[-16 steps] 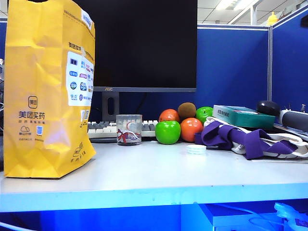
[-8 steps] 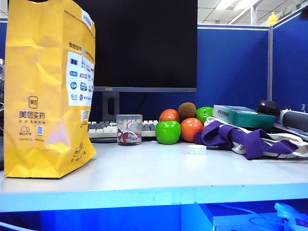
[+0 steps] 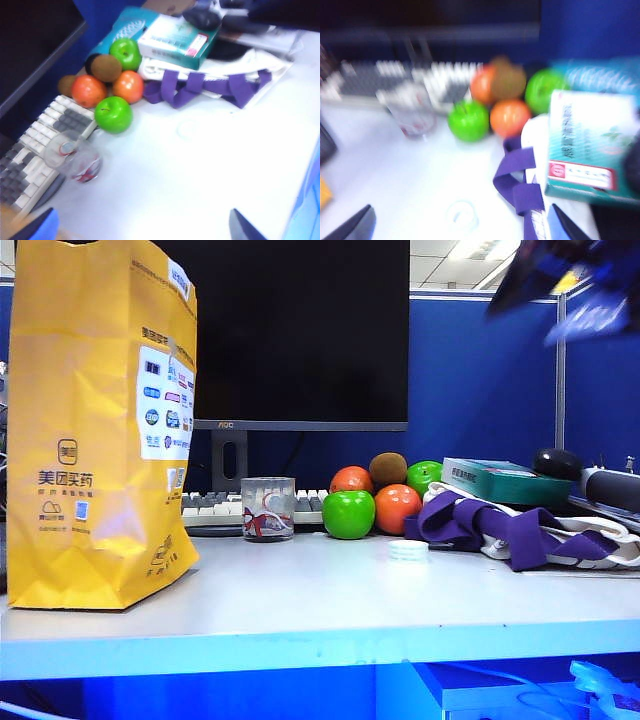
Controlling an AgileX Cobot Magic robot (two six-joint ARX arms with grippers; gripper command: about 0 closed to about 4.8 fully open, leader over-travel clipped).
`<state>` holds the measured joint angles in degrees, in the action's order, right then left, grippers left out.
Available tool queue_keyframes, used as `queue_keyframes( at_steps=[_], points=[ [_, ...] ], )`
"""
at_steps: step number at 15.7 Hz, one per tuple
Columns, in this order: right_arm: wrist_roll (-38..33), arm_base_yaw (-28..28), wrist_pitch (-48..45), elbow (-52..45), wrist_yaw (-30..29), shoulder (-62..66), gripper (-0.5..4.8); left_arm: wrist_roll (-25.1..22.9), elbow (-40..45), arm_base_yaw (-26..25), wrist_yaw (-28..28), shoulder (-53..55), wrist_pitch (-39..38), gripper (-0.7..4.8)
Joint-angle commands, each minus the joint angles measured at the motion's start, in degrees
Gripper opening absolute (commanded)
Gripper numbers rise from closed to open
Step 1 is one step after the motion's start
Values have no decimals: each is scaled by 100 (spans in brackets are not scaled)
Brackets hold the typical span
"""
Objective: Pick up the transparent tape and throw it into the yellow paper bag.
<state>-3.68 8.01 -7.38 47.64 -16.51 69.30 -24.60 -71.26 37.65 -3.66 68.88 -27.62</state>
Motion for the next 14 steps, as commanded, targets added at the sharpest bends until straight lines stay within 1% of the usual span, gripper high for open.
queue_keyframes(
  at_steps=[1,2,3,4,6,7,9,11,14],
  points=[
    [382,57,535,960,-170,1137,479,391,-22,507,660,308,105,479],
    [387,74,612,1250,-251,1508,479,715,-22,706,640,439,138,479],
    [417,74,728,1478,-275,1773,479,931,-22,817,656,531,162,479],
    [415,125,881,1735,-315,2065,479,1121,-22,828,640,621,229,479],
    [505,186,1034,2197,-391,2616,479,1279,-20,966,251,859,551,479],
    [562,210,1167,2382,-446,2833,479,1386,-20,994,188,942,678,479],
    [590,271,1285,2594,-470,3204,479,1436,-20,994,184,1080,745,479],
    [614,306,1543,2767,-555,3661,479,1526,-20,984,-337,1261,678,479],
    [693,448,1650,2769,-568,3917,479,1521,-20,984,-525,1283,638,479]
  ],
)
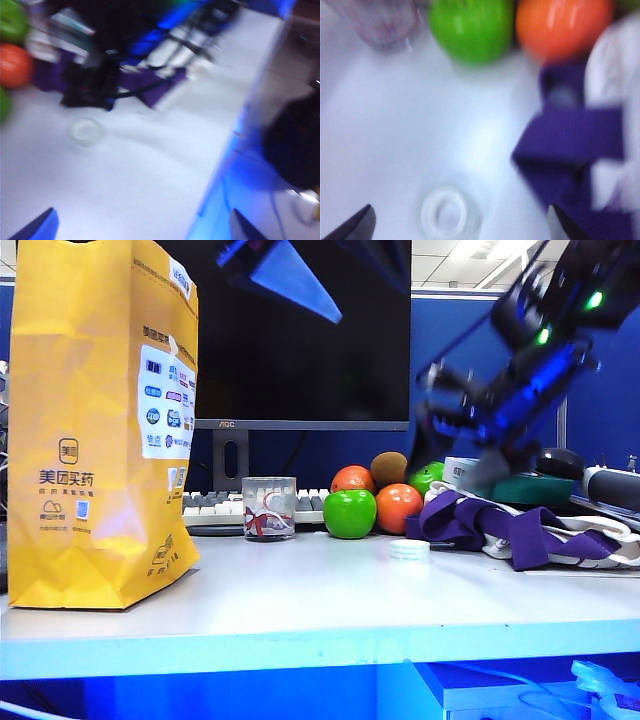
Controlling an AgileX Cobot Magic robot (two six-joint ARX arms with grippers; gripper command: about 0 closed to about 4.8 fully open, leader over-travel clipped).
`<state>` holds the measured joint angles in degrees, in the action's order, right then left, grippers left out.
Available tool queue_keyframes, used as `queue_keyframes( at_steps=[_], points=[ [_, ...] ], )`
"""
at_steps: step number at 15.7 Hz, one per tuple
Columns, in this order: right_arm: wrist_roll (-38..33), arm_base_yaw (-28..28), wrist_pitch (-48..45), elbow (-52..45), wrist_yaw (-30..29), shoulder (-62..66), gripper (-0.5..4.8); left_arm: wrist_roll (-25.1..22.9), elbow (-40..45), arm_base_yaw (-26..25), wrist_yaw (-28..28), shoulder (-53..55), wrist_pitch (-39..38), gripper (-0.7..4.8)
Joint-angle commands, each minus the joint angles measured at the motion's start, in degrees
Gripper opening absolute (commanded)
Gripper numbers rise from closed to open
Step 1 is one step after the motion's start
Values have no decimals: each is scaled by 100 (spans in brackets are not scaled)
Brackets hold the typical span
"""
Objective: Pick up the transparent tape and throw it into the yellow paper bag.
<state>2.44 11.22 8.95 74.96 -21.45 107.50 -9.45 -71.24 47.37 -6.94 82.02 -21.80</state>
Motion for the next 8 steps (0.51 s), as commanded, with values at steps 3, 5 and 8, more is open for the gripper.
queue_keyframes(
  at_steps=[3,5,8],
  points=[
    [245,391,42,37,81,219,479,46,-68,9,-175,-31,-476,479],
    [450,492,22,37,376,221,479,48,-83,11,-199,-28,-662,479],
    [686,529,26,35,837,232,479,72,-90,11,-181,-28,-791,479]
  ],
)
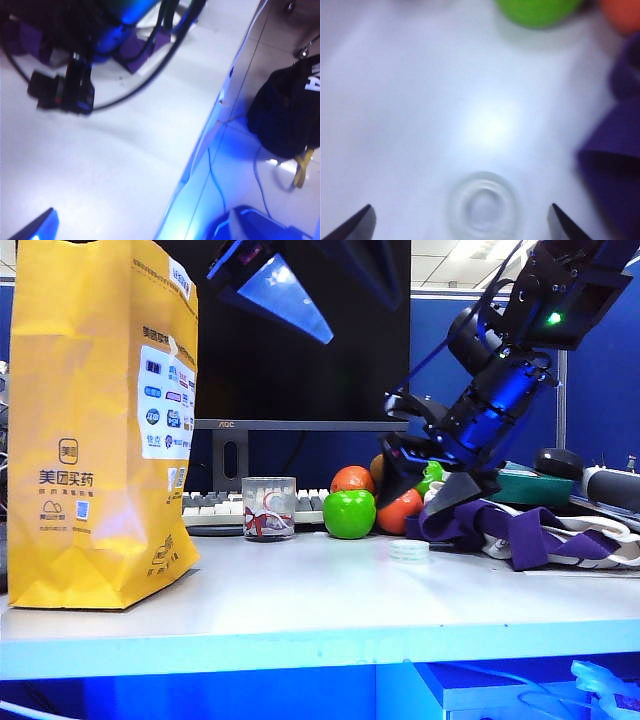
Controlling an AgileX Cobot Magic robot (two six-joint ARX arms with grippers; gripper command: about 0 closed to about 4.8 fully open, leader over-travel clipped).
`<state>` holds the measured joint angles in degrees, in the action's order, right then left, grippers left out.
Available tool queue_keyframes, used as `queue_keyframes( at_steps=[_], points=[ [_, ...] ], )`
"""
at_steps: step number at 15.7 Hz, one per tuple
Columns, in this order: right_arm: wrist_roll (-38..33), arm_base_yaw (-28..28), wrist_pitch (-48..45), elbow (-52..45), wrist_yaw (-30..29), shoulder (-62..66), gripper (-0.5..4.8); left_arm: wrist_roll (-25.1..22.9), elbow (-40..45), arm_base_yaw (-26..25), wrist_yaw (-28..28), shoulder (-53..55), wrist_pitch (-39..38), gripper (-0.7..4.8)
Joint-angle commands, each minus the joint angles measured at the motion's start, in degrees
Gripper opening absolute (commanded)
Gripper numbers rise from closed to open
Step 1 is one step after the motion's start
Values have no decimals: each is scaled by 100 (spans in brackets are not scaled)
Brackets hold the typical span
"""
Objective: Pick up the transparent tape and throw it into the yellow paper bag.
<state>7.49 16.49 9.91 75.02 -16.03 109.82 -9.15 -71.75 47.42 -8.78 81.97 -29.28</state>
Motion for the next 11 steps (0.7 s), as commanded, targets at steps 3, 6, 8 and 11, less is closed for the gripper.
queue_keyframes(
  at_steps=[3,6,8,11],
  points=[
    [195,2,-59,28,310,92,479,107,-39,7,20,-24,-90,479],
    [192,63,-76,31,350,282,479,127,-42,7,66,-24,-133,479],
    [192,87,-111,28,354,361,479,192,-42,7,105,-24,-173,479],
    [192,90,-59,28,459,415,479,232,-42,7,105,-24,-212,479]
  ],
)
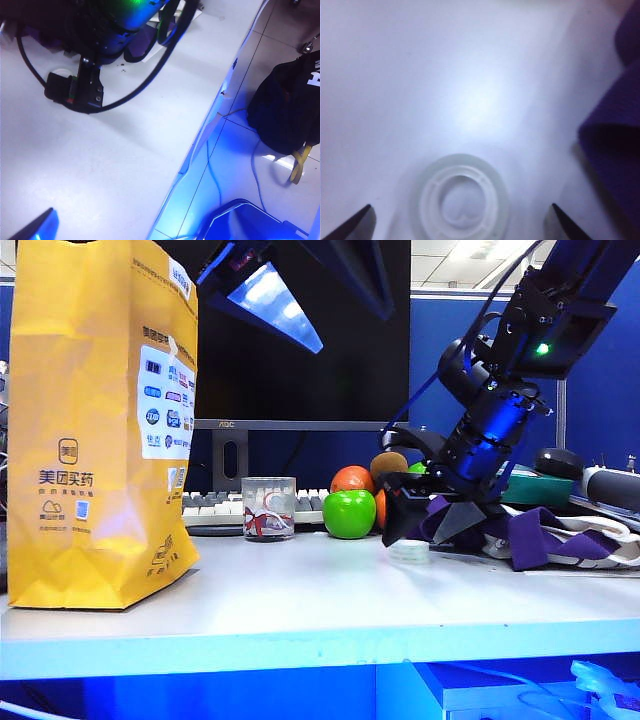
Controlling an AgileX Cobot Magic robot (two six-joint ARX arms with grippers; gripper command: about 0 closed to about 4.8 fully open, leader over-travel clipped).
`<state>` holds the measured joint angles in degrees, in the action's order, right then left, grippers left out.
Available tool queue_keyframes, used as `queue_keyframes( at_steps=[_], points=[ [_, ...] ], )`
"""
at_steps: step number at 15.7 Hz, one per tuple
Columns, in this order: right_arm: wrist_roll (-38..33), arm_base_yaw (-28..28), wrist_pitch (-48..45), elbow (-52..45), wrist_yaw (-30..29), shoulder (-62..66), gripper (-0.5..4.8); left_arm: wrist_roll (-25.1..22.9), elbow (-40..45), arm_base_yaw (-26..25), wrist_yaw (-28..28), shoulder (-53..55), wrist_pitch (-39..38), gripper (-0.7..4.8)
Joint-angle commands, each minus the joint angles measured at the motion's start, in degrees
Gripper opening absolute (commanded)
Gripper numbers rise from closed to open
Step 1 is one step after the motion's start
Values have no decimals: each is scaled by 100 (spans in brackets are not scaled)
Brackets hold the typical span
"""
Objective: Pick up the transparent tape and throw it into the yellow paper bag.
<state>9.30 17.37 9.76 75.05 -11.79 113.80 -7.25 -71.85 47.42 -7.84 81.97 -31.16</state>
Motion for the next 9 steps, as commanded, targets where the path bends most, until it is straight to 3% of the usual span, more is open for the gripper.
queue_keyframes(
  at_steps=[1,7,8,9],
  points=[
    [9,2,-2,26,35,22,479,44,-31,7,15,-24,-31,479],
    [-33,105,133,17,118,219,479,127,-31,7,52,-26,-118,479],
    [-31,116,199,20,221,238,414,127,-31,7,52,-26,-131,479],
    [-31,131,212,20,330,258,243,127,-31,7,52,-26,-136,479]
  ],
)
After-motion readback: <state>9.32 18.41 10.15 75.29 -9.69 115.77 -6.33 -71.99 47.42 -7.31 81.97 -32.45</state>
